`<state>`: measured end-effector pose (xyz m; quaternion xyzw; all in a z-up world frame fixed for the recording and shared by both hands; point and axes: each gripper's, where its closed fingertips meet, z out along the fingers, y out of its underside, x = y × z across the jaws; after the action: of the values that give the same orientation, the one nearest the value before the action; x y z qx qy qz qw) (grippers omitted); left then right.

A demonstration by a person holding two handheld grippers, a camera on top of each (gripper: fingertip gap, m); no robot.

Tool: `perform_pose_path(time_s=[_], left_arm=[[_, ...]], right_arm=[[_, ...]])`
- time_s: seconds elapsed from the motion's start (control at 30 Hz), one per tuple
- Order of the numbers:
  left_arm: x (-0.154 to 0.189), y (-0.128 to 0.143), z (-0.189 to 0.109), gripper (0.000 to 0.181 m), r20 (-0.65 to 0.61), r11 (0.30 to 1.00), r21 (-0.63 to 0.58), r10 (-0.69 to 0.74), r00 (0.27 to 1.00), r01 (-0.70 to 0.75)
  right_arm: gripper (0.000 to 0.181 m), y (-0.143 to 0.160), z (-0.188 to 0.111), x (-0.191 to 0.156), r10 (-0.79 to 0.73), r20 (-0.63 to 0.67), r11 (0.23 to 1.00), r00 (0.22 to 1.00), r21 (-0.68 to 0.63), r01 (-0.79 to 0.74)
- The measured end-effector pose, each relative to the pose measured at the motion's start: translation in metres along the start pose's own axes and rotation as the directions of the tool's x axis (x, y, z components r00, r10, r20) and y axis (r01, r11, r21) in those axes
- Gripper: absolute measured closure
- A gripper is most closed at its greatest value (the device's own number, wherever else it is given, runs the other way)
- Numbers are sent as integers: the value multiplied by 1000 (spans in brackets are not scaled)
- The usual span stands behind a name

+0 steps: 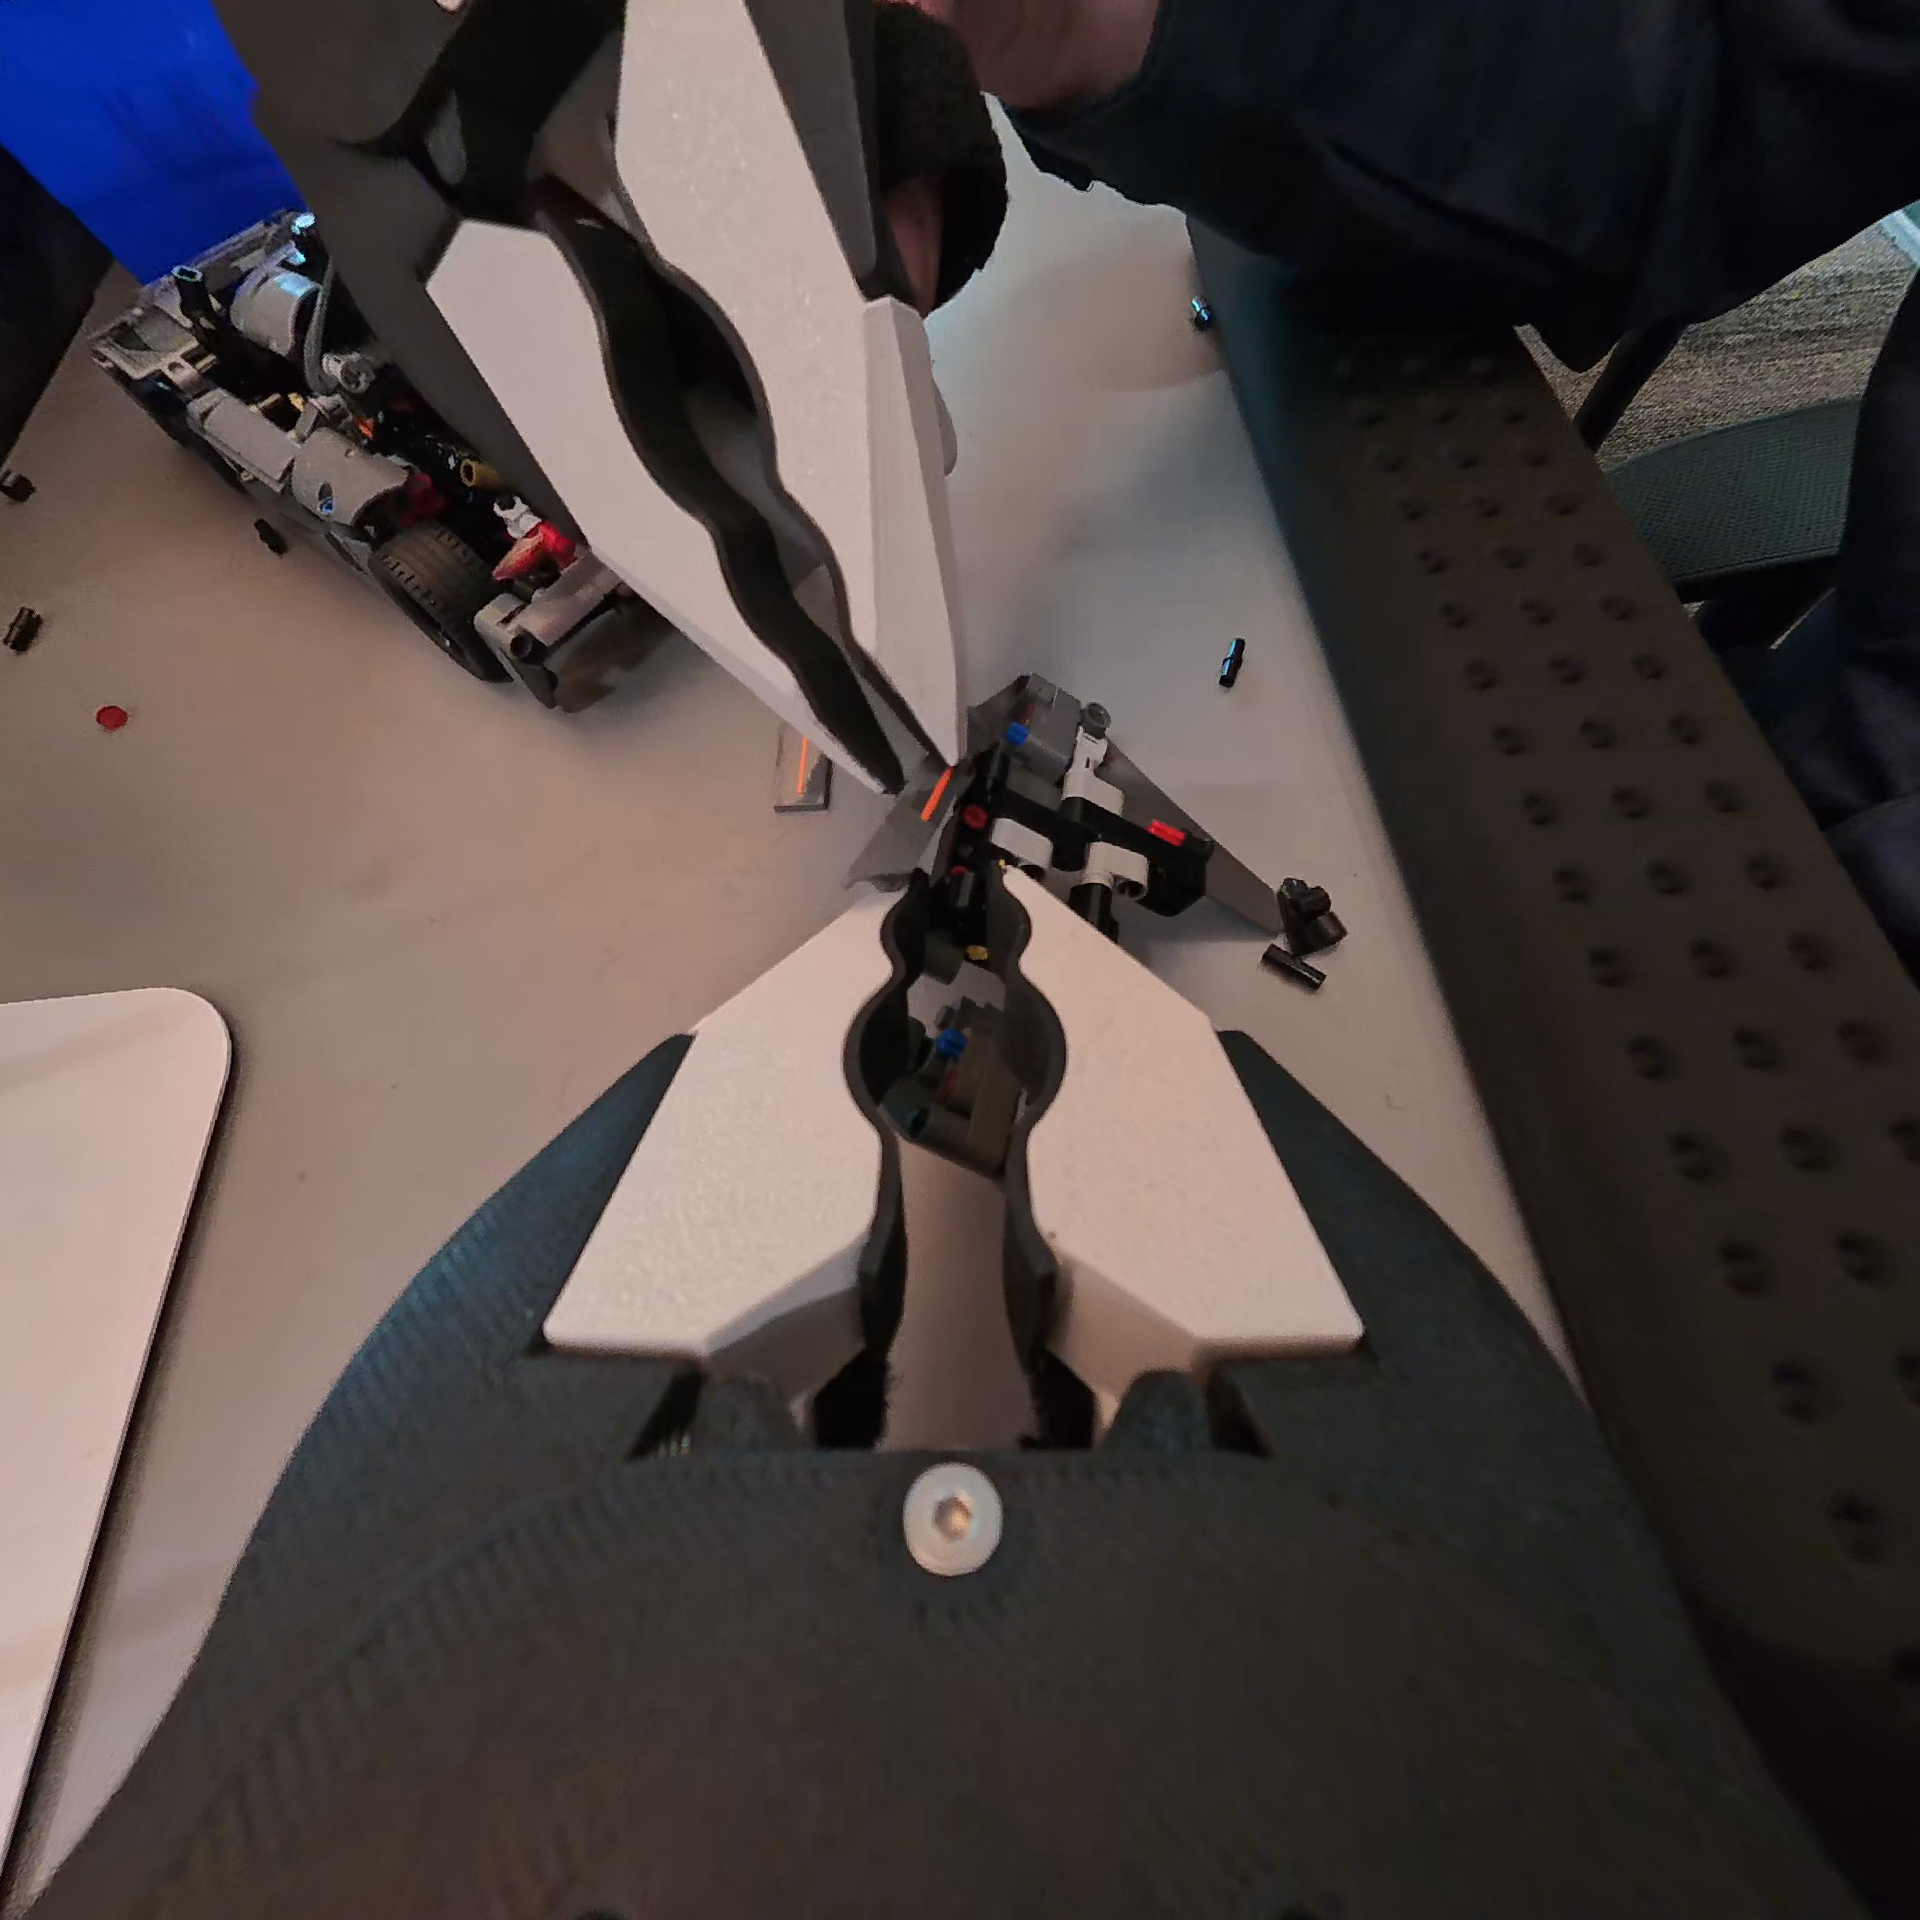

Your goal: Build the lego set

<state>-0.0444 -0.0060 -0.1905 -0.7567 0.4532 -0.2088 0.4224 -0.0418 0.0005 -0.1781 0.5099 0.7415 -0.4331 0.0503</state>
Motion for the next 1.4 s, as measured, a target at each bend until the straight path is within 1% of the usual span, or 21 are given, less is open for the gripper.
perform_pose_path(time_s=[0.17, 0.37, 0.47, 0.53, 0.7, 0.87, 0.93, 1.0, 1.13, 1.2, 1.3, 1.4], left_arm=[[0, 1, 0, 173, -9, 1000, 5, -12, 1000, 12], [-1, 3, 2, 173, -18, 1000, 2, -29, 999, 29], [0, 5, 4, 174, -30, 999, -2, -39, 999, 39], [0, 6, 4, 180, -43, 999, 3, -50, 998, 51], [-3, 11, 6, 180, -39, 997, -11, -73, 997, 73], [-10, 18, 4, 172, 1, 995, -34, -92, 996, 92], [-14, 20, 2, 166, 19, 994, -38, -102, 995, 103], [-15, 19, 2, 162, 12, 992, -24, -120, 993, 120], [-13, 8, -1, 163, -5, 992, 35, -118, 993, 118], [-14, 7, -1, 163, 6, 994, 37, -108, 994, 108], [-12, 4, 1, 163, -9, 993, 51, -102, 995, 103], [-8, -2, 1, 171, -31, 993, 81, -89, 996, 91]], right_arm=[[172, 2, 2, 0, -16, -7, 1000, 1000, -7, 16], [176, 3, 2, 3, -7, -3, 1000, 1000, 6, 7], [177, 5, 6, 5, -8, -6, 1000, 1000, -6, 8], [177, 7, 9, 7, -1, -7, 1000, 1000, -13, 1], [177, 11, 17, 12, 14, -1, 999, 1000, -31, -14], [177, 11, 18, 13, 10, 0, 999, 1000, -31, -10], [177, 11, 19, 13, 9, -2, 999, 1000, -31, -9], [177, 11, 18, 14, 7, -9, 1000, 1000, -27, -7], [177, 12, 18, 13, 2, -1, 1000, 1000, -31, -2], [177, 13, 18, 11, 2, 11, 999, 1000, -35, -1], [177, 14, 20, 8, 2, 34, 999, 999, -39, -1], [177, 13, 20, 5, 3, 52, 999, 999, -35, -2]])
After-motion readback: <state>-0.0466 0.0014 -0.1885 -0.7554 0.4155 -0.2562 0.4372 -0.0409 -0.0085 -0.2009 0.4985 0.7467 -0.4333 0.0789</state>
